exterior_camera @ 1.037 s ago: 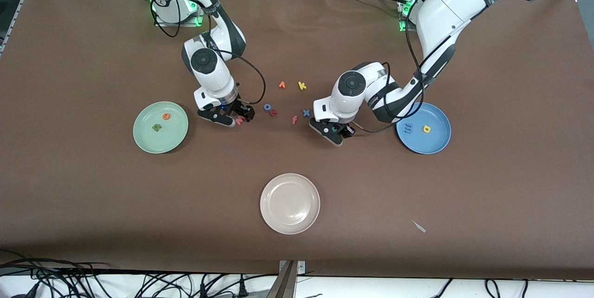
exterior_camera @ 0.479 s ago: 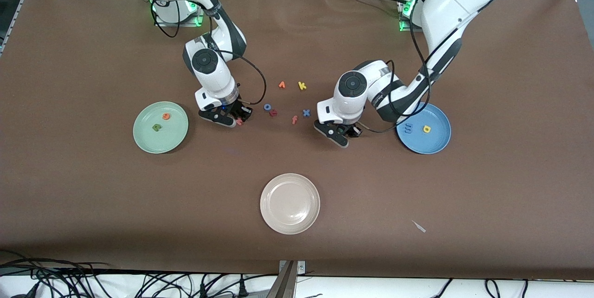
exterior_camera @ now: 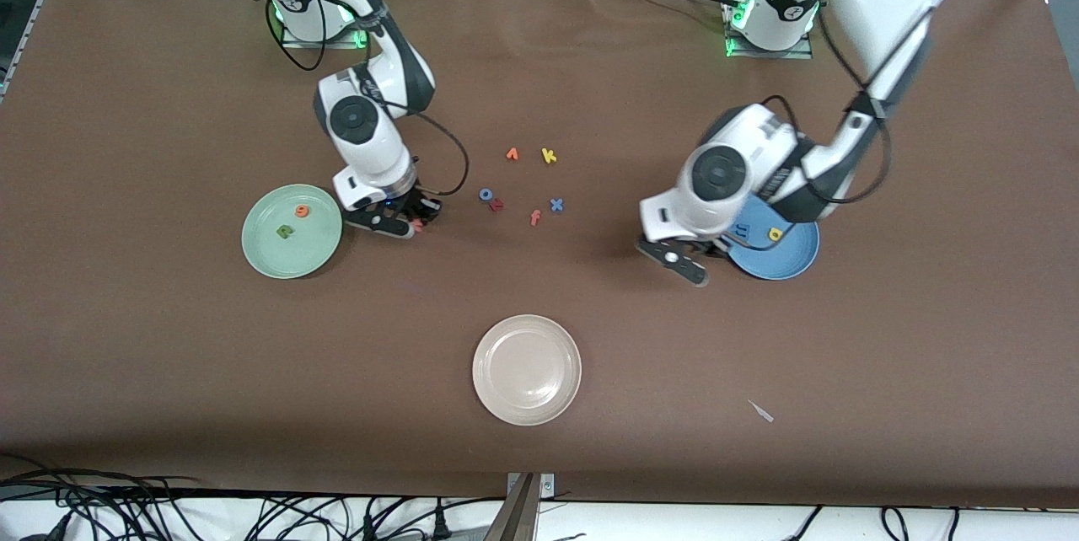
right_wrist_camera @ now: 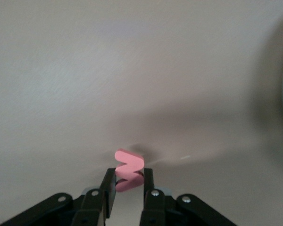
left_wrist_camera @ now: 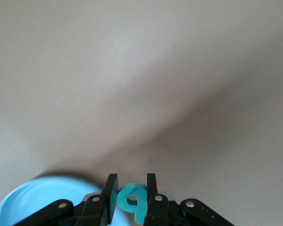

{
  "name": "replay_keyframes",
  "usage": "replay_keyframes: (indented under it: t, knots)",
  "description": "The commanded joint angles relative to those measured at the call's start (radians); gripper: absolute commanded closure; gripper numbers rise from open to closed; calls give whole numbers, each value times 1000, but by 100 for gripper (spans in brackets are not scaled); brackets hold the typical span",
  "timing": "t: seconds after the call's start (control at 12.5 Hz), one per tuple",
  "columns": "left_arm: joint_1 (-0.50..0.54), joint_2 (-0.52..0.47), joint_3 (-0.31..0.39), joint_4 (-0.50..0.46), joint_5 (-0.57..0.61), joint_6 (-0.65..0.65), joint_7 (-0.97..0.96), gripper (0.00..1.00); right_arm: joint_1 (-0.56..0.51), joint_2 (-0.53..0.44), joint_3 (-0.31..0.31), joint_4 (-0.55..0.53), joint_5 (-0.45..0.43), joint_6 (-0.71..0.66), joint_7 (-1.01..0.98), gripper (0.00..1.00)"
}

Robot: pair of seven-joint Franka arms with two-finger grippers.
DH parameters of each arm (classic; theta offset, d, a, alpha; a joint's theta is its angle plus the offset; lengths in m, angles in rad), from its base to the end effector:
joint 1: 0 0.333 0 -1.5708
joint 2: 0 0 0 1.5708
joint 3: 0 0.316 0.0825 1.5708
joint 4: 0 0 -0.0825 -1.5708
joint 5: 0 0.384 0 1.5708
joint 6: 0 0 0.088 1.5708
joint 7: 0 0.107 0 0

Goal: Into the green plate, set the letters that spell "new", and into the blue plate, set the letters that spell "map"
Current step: 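Drop the w on the green plate while the left drops 9 on blue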

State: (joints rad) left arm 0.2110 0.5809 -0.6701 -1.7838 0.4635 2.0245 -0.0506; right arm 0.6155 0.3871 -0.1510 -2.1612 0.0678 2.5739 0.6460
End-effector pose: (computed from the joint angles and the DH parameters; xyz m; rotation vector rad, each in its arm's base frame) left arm 0.5896 -0.2262 0.2709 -2.9070 0.9145 0.2563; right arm 0.5101 0.2542 0.2200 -3.1209 0.3546 -0.0577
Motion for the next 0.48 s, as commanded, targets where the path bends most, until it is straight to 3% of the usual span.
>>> replay_keyframes:
  t: [0.0,0.16,0.32,0.4]
  knots:
    - [202,-56,-91,-67,-33,-62,133,100,4,-114,-90,-19,-3,-154,-179,94]
    - [359,-62,-156,-149,-29,-56,163,100,4,-164,-155,-44,-3,-204,-302,93]
    - [503,-79,-285,-241,-26,-50,158,100,3,-224,-232,-126,-3,-193,-415,91]
    - [552,-79,-324,-279,-25,-37,156,94,3,-244,-240,-155,-3,-192,-422,91]
